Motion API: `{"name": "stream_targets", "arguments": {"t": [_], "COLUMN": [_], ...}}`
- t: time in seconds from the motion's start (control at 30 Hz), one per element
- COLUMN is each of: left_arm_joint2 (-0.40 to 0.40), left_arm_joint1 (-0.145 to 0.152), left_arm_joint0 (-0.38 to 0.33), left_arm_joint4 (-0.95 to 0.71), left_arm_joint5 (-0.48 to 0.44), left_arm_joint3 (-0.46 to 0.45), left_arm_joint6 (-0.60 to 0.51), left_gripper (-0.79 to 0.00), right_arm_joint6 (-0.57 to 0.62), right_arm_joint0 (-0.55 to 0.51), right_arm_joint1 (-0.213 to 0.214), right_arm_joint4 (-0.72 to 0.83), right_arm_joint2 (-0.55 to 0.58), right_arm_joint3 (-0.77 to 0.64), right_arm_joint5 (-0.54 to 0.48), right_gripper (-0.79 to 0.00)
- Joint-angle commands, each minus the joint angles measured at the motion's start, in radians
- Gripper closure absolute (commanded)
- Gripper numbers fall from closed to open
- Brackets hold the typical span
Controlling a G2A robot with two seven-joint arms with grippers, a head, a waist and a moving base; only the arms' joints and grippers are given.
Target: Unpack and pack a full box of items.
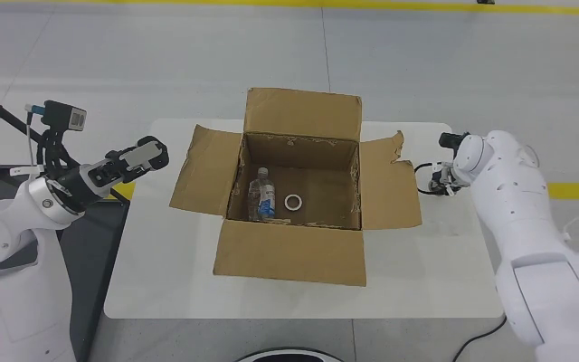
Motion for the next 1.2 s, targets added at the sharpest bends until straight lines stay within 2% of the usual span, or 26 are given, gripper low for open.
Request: {"name": "stream_targets", "arguments": {"t": [0.0, 0.6, 1.17], "left_arm_joint2": [0.000, 0.000, 0.000], "left_arm_joint1": [0.000, 0.000, 0.000], "left_arm_joint0": [0.000, 0.000, 0.000], "left_arm_joint4": [0.000, 0.000, 0.000], "left_arm_joint5": [0.000, 0.000, 0.000], "left_arm_joint3": [0.000, 0.000, 0.000], "left_arm_joint6": [0.000, 0.000, 0.000], "left_gripper": [-0.785, -0.785, -0.785], "right_arm_joint6": [0.000, 0.083, 0.088], "right_arm_joint0": [0.002, 0.039, 0.034], "right_arm_joint1": [0.000, 0.007, 0.015], "right_arm_joint4": [-0.001, -0.031, -0.035], "right_arm_joint2": [0.000, 0.002, 0.008], "right_arm_joint3": [0.002, -0.035, -0.066], "right_arm_joint5": [-0.001, -0.040, -0.060], "right_gripper": [0.000, 0.000, 0.000]}}
